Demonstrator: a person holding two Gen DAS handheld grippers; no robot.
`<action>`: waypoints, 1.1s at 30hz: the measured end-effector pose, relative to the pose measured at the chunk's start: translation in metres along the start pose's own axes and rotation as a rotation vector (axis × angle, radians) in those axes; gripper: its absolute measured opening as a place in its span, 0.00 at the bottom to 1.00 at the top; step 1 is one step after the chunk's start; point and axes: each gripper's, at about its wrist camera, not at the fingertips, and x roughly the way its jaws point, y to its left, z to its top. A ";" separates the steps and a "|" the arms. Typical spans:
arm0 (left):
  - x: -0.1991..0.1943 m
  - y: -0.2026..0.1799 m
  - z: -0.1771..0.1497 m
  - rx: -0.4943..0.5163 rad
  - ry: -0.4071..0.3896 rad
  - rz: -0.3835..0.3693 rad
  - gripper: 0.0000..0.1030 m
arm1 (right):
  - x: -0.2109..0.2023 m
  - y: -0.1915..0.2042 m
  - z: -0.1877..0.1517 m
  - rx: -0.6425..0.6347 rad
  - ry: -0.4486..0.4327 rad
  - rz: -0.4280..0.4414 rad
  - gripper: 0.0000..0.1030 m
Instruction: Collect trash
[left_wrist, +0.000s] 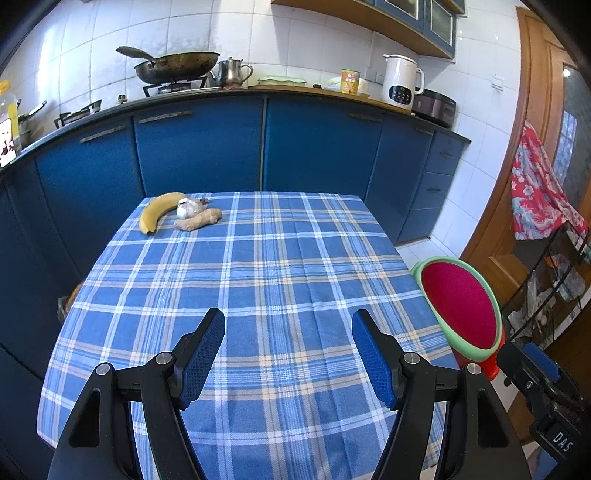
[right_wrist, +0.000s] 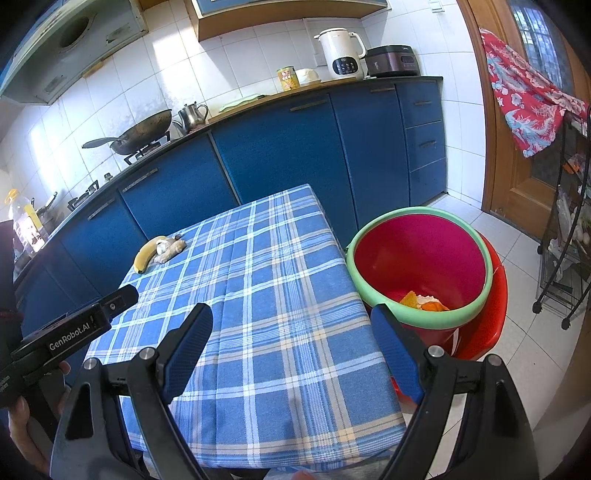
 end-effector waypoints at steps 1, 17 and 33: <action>0.000 0.000 0.000 0.000 0.000 0.000 0.70 | 0.000 0.000 0.000 0.000 0.000 0.000 0.84; 0.001 0.001 0.000 -0.002 0.002 0.000 0.70 | 0.001 0.001 -0.001 -0.003 -0.001 0.002 0.84; 0.001 0.002 -0.001 -0.004 0.003 0.000 0.70 | 0.001 0.003 -0.001 -0.003 0.000 0.002 0.84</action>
